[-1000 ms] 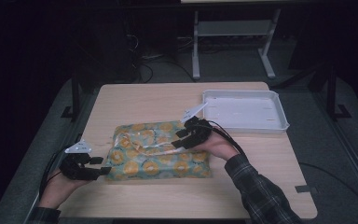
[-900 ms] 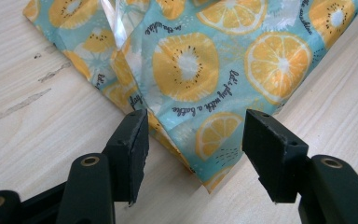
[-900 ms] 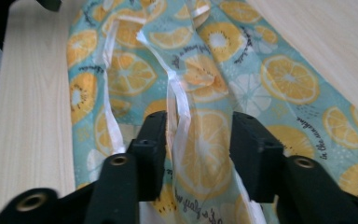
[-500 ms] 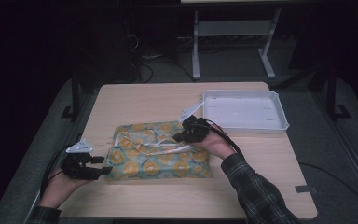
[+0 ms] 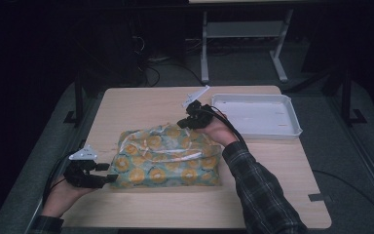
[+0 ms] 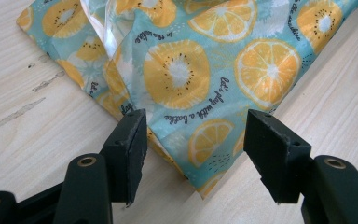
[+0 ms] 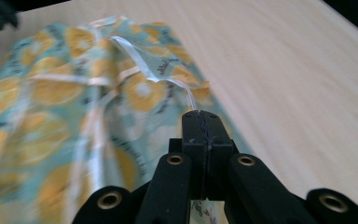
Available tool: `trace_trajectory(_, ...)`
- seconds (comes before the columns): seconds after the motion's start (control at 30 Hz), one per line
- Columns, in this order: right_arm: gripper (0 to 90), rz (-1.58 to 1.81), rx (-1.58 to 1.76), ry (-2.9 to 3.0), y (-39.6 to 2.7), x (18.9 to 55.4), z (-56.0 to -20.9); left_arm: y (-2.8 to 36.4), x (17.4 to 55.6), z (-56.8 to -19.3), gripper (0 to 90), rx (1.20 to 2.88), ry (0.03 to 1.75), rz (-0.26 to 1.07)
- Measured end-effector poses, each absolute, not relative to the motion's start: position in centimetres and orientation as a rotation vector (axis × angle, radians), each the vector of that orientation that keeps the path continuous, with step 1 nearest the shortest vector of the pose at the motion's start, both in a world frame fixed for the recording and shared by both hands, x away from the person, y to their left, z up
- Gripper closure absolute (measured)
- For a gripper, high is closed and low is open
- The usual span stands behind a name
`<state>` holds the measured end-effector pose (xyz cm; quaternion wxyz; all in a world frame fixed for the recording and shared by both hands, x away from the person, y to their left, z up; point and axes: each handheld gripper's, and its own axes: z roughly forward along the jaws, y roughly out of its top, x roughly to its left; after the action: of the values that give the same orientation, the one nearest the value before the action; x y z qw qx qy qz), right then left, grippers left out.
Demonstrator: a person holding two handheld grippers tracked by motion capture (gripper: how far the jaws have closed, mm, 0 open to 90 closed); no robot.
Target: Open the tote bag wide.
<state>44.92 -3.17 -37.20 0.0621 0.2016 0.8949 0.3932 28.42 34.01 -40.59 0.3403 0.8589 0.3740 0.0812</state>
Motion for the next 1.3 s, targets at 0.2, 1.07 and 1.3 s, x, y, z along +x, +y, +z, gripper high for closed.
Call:
trace_trajectory(0.2,88.9,1.125,0.651,2.693,-2.6,47.4,-38.5,34.2,28.4,-40.5,38.6,2.237,0.967,0.214)
trace_trajectory(1.07,42.6,1.142,0.771,2.689,-5.8,44.2,-37.4,33.5,28.7,-39.8,38.1,2.222,0.953,0.213)
trace_trajectory(1.3,42.6,1.136,0.816,2.678,-8.2,41.5,-37.4,32.8,29.1,-38.8,38.1,2.221,0.920,0.217)
